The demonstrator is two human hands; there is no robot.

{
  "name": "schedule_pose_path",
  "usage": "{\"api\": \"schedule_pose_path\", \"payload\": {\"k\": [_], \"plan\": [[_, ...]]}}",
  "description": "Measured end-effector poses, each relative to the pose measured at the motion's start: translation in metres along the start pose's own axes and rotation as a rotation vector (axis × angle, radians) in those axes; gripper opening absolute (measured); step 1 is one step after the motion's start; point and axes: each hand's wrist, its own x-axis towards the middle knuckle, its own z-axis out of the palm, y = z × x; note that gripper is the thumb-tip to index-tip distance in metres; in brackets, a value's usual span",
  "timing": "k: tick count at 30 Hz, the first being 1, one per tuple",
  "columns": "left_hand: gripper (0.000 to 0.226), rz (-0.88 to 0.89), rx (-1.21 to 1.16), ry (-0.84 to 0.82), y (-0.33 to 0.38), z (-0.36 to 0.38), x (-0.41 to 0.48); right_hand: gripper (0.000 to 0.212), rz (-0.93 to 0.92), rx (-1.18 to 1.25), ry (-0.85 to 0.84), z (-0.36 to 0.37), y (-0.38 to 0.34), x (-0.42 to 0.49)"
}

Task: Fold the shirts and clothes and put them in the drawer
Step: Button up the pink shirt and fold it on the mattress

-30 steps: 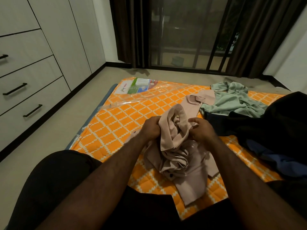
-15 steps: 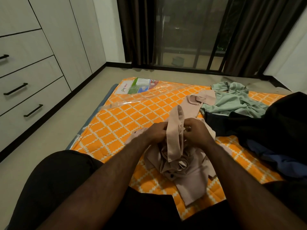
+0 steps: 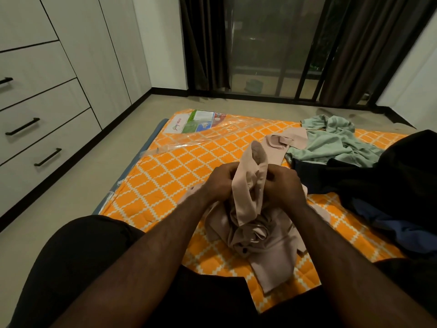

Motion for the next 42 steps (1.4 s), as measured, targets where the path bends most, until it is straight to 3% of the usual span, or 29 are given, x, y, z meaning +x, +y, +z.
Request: {"api": "schedule_pose_path", "payload": {"k": [3, 8, 11, 14, 19, 22, 28, 33, 39, 42], "plan": [[0.033, 0.028, -0.141, -0.003, 0.002, -0.002, 0.000, 0.011, 0.086, -0.012, 0.097, 0.003, 0.003, 0.002], [0.016, -0.002, -0.306, -0.197, 0.007, 0.004, -0.001, 0.017, 0.145, 0.038, 0.204, 0.004, 0.000, 0.003], [0.027, 0.004, -0.336, -0.260, 0.009, 0.007, -0.002, 0.019, 0.212, 0.160, 0.267, 0.000, 0.004, 0.006], [0.032, 0.040, -0.318, -0.209, 0.011, 0.012, 0.000, 0.022, 0.216, 0.204, 0.280, -0.001, 0.004, 0.008], [0.013, 0.097, -0.200, -0.085, 0.014, 0.018, 0.003, 0.019, 0.127, 0.168, 0.328, 0.008, -0.002, 0.003], [0.022, 0.126, -0.140, -0.008, 0.012, 0.026, 0.003, 0.017, 0.092, 0.121, 0.333, 0.011, 0.001, 0.005], [0.039, 0.096, -0.278, -0.093, 0.016, 0.030, 0.000, 0.021, 0.149, 0.120, 0.363, 0.009, 0.005, 0.006], [0.031, 0.118, -0.336, -0.019, 0.013, 0.038, -0.002, 0.015, 0.152, 0.111, 0.372, 0.010, 0.005, 0.007], [0.028, 0.132, -0.304, -0.029, 0.021, 0.038, -0.002, 0.016, 0.212, 0.146, 0.391, 0.009, 0.004, 0.008], [0.034, 0.142, -0.216, 0.047, 0.026, 0.021, 0.006, 0.012, 0.161, 0.117, 0.408, 0.005, -0.003, 0.015]]}}
